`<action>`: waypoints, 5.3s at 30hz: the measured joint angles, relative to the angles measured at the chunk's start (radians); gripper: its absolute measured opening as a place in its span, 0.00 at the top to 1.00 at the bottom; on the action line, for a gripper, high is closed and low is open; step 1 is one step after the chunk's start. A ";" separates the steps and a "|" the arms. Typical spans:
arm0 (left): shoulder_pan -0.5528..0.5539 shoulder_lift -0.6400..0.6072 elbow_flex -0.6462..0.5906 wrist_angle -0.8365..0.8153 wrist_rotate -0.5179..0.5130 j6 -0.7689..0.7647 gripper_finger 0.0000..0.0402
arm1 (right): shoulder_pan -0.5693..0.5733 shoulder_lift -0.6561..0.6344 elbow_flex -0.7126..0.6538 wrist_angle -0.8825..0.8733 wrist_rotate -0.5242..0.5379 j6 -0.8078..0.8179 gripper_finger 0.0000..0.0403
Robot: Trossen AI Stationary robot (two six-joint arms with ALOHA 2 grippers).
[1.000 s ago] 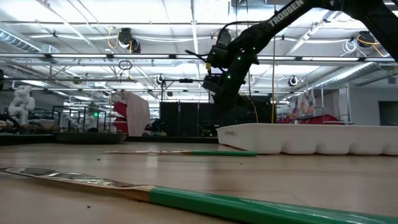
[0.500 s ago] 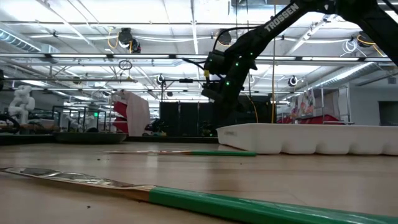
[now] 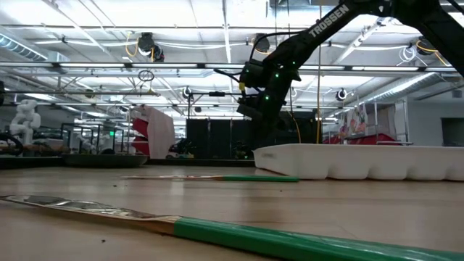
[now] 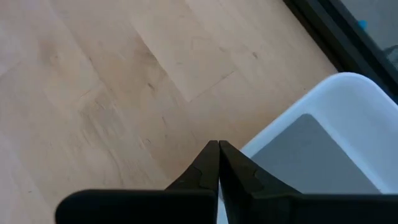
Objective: Sort silverware
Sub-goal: Adjust the white silverware organizer, then put the green knife into the white silverware organizer
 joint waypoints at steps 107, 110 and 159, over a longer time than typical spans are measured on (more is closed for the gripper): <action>-0.700 0.104 -1.271 0.634 0.618 0.239 0.97 | 0.170 -0.883 -0.001 -0.481 -0.026 -0.229 0.64; -0.666 0.105 -1.246 0.692 0.589 0.247 1.00 | 0.170 -0.883 -0.001 -0.482 -0.026 -0.236 0.64; -0.327 0.421 -1.055 0.929 0.708 0.746 0.68 | 0.170 -0.883 -0.001 -0.587 -0.027 -0.306 0.56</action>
